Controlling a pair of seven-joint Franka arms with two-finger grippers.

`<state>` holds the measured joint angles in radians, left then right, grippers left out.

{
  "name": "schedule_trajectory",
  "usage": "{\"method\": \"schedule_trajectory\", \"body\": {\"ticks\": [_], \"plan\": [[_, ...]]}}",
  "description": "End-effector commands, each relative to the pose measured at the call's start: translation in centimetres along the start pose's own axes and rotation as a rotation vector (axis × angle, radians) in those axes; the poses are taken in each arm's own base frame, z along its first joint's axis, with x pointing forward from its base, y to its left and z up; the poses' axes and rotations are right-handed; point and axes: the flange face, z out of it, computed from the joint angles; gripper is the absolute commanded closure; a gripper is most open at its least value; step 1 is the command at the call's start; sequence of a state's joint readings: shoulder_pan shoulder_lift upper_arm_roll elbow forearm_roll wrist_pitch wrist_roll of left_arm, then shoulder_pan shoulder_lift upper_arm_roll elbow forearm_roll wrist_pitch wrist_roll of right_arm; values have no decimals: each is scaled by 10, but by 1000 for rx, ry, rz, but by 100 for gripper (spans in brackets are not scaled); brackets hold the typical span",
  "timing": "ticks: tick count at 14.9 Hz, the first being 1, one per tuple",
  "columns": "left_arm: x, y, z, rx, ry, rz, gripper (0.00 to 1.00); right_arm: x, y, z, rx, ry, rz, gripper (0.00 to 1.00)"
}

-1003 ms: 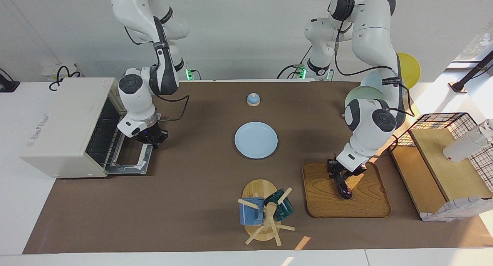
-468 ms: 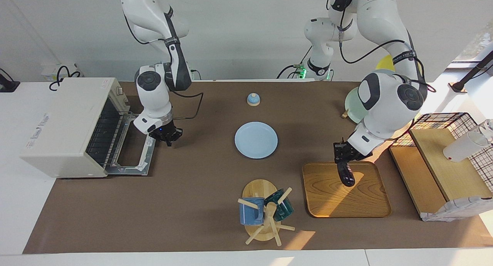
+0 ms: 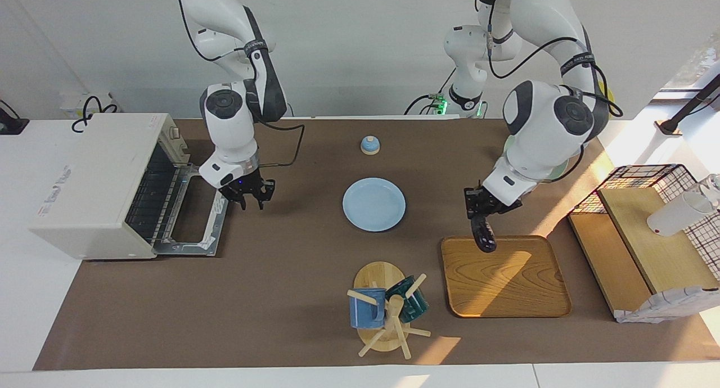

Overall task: Put eggplant into oven
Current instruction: 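Lift the eggplant with the left gripper and carry it toward the blue plate, then lower the eggplant onto the blue plate and open the left gripper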

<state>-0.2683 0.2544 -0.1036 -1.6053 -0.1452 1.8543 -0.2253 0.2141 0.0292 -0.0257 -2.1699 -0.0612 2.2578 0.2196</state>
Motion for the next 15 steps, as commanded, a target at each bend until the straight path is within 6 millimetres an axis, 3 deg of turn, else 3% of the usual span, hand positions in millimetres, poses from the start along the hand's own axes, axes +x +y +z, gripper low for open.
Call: {"method": "schedule_trajectory", "body": {"ticks": [1, 4, 7, 9, 15], "plan": [[-39, 44, 8, 9, -20, -44, 100, -5, 2, -10, 38, -15, 31, 0], [-70, 92, 30, 4, 8, -61, 100, -1, 6, -13, 41, -16, 22, 0], [-109, 120, 72, -23, 80, -40, 100, -1, 9, -12, 41, -23, 4, 0], [-122, 136, 96, -21, 75, -19, 100, 0, 13, -12, 40, -25, 10, 0], [-133, 153, 146, -36, 105, -5, 100, 1, 15, -12, 40, -29, 7, 0]]}}
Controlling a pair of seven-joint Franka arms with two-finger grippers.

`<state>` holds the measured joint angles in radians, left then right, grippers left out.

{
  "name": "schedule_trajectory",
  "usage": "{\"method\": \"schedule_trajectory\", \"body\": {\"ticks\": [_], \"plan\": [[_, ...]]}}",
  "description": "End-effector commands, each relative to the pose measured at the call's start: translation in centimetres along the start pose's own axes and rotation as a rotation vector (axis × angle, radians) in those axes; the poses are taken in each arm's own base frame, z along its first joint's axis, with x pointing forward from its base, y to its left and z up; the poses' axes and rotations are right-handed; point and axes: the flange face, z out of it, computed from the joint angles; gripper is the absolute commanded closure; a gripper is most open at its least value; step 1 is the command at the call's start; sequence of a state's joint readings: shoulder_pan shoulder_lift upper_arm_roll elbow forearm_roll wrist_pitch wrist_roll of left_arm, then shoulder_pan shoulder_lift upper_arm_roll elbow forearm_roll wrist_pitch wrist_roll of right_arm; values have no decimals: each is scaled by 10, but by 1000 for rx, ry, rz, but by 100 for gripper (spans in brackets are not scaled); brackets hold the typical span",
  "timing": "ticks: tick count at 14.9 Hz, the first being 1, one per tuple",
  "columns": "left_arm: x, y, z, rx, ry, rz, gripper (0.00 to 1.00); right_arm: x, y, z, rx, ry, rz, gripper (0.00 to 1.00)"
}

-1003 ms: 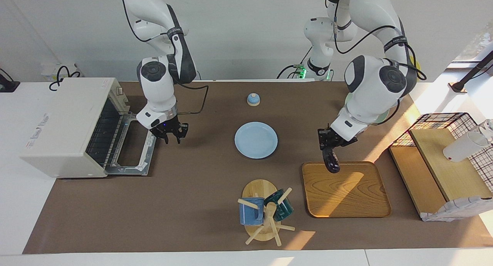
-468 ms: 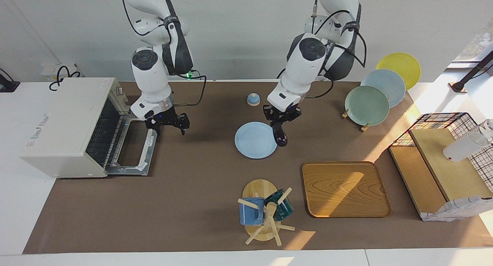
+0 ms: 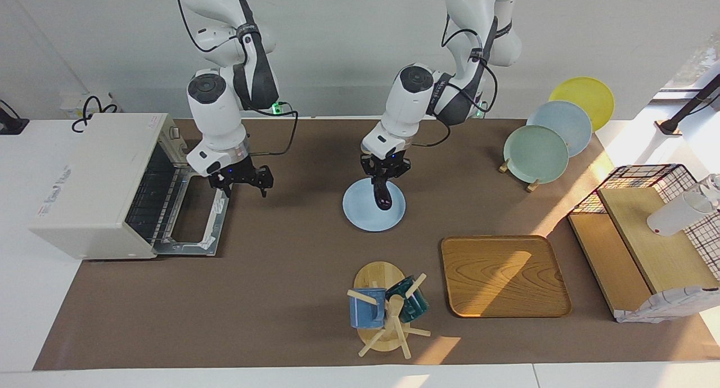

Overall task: Put eggplant into oven
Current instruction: 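Lower the eggplant onto the blue plate and open the left gripper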

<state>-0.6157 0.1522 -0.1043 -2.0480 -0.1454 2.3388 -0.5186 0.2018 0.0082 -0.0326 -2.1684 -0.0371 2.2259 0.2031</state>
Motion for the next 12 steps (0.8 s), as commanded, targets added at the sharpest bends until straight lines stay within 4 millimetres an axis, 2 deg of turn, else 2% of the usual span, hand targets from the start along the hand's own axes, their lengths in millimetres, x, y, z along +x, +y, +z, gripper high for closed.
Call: {"method": "schedule_trajectory", "body": {"ticks": [1, 3, 8, 12], "plan": [[-9, 11, 22, -17, 17, -9, 100, 5, 2, -7, 24, -14, -15, 0], [-8, 12, 35, -19, 21, -8, 100, 5, -6, -9, 26, -11, -27, 0], [2, 11, 54, -32, 46, -13, 100, 6, -6, -8, 26, -6, -28, 0], [2, 9, 54, -29, 43, -7, 100, 5, -3, -7, 25, -19, -25, 0]]}}
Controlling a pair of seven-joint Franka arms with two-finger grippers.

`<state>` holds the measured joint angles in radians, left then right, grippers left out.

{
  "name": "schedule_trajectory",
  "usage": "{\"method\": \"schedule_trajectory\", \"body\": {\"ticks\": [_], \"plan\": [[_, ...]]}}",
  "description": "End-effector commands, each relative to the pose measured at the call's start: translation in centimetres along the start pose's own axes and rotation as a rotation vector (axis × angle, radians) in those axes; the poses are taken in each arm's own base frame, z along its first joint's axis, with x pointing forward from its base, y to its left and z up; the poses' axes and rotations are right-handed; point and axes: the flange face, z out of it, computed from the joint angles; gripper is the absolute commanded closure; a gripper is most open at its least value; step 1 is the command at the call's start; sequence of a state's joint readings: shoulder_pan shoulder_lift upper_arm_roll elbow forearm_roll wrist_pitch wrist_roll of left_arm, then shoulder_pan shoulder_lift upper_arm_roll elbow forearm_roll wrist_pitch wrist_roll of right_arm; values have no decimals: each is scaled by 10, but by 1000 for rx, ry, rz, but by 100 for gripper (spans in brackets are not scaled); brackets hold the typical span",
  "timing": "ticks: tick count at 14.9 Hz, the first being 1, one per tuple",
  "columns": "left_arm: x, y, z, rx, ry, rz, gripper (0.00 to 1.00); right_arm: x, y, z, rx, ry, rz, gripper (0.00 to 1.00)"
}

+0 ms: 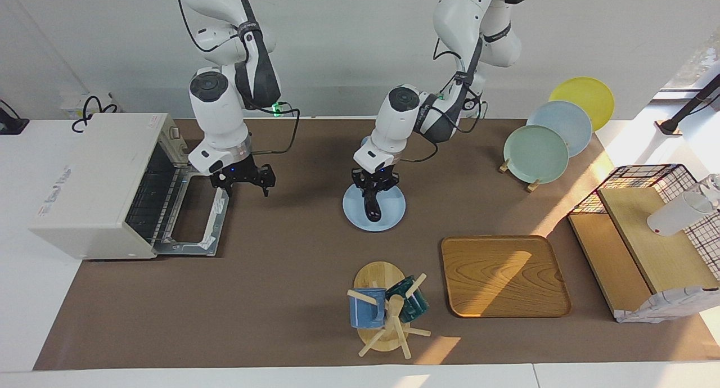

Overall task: Put eggplant into oven
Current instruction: 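Lower the eggplant onto the blue plate and open the left gripper, then withdraw the left gripper while the right gripper reaches the eggplant on the plate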

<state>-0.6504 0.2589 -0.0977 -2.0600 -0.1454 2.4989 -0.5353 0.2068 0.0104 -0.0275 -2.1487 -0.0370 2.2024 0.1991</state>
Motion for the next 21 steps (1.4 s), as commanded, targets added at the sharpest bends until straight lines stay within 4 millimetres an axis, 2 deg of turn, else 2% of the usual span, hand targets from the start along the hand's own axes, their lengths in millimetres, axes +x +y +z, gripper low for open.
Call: {"method": "schedule_trajectory", "body": {"ticks": [1, 2, 3, 4, 7, 10, 12, 14, 15, 16, 18, 20, 21], "plan": [[1, 0, -1, -9, 8, -1, 100, 4, 2, -2, 27, -7, -11, 0], [1, -1, 1, -6, 5, -3, 100, 4, 2, -2, 28, -5, -11, 0], [0, -1, 1, -5, 4, 0, 67, 3, 2, -1, 27, -8, -11, 0], [1, -1, 0, -4, 4, 4, 1, 3, 2, -1, 28, -12, -10, 0], [9, -10, -14, 7, -10, 37, 0, 3, 2, -1, 28, -9, -10, 0], [38, -31, -68, 27, -56, 26, 0, 2, 3, 0, 27, -15, -9, 0], [68, -73, -119, 38, -78, 18, 0, 2, 1, -1, 26, -18, -17, 0], [99, -127, -170, 45, -103, 16, 0, 6, -9, -6, 31, -6, -31, 0], [113, -158, -198, 47, -103, 21, 0, 9, -36, -13, 55, 7, -54, 0], [122, -185, -217, 51, -101, 22, 0, 21, -74, -26, 88, 16, -75, 0], [123, -225, -247, 69, -91, 10, 0, 49, -149, -44, 94, 17, -62, 0], [116, -248, -269, 115, -91, 3, 0, 71, -197, -51, 90, 16, -19, 0], [108, -250, -279, 138, -96, 18, 0, 72, -238, -41, 85, 17, -39, 0]]}}
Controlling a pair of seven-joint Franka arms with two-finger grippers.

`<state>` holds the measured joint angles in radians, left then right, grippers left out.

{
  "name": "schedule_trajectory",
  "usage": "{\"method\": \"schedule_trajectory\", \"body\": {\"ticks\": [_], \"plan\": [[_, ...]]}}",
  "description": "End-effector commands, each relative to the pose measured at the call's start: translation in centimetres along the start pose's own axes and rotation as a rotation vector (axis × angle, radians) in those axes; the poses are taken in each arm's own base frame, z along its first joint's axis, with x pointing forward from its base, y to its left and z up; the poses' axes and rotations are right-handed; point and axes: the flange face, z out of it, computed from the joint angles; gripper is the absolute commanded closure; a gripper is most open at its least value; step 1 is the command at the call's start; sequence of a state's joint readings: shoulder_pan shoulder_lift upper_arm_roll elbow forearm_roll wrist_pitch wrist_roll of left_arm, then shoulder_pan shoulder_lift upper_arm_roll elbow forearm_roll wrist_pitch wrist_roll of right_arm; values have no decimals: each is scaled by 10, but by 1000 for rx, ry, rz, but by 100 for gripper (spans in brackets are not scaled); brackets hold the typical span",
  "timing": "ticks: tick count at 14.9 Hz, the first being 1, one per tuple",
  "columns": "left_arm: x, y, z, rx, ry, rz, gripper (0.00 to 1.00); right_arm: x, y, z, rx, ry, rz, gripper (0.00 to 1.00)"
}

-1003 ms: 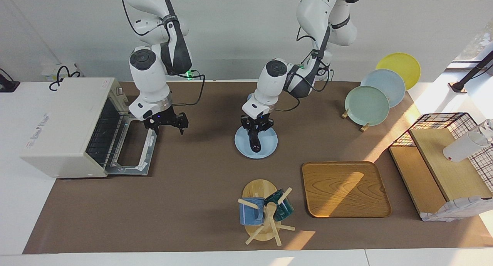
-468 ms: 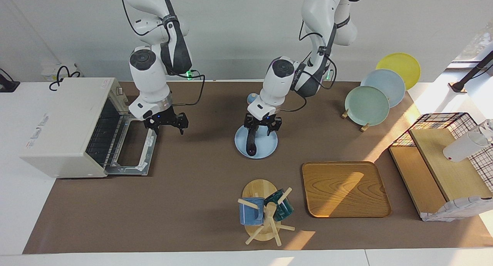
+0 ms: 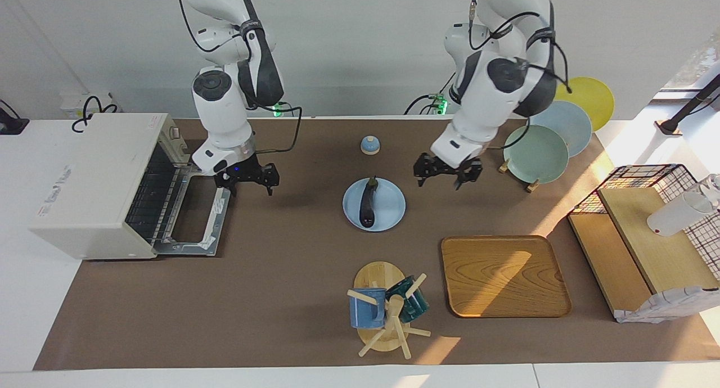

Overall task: Put eggplant into oven
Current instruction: 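Withdraw the left gripper while the right gripper reaches the eggplant on the plate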

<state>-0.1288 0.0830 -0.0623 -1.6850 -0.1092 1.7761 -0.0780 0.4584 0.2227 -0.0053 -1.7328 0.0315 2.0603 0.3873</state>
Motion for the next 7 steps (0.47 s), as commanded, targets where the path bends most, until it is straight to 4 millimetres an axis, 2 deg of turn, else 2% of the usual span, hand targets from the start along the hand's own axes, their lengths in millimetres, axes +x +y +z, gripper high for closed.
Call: {"method": "schedule_trajectory", "body": {"ticks": [1, 3, 4, 6, 7], "plan": [[-23, 0, -22, 59, -20, 35, 0, 27, -88, 47, -15, -36, 10, 0], [-40, 0, -27, 65, -41, 36, 0, 9, -150, 91, -80, -4, 56, 0], [-47, 0, -28, 66, -43, 36, 0, 1, -167, 94, -77, 41, 56, 0], [-56, -1, -32, 68, -40, 33, 0, -8, -175, 113, -59, 57, 91, 0], [-56, -1, -34, 68, -36, 29, 0, -18, -188, 128, -54, 57, 83, 0]]}}
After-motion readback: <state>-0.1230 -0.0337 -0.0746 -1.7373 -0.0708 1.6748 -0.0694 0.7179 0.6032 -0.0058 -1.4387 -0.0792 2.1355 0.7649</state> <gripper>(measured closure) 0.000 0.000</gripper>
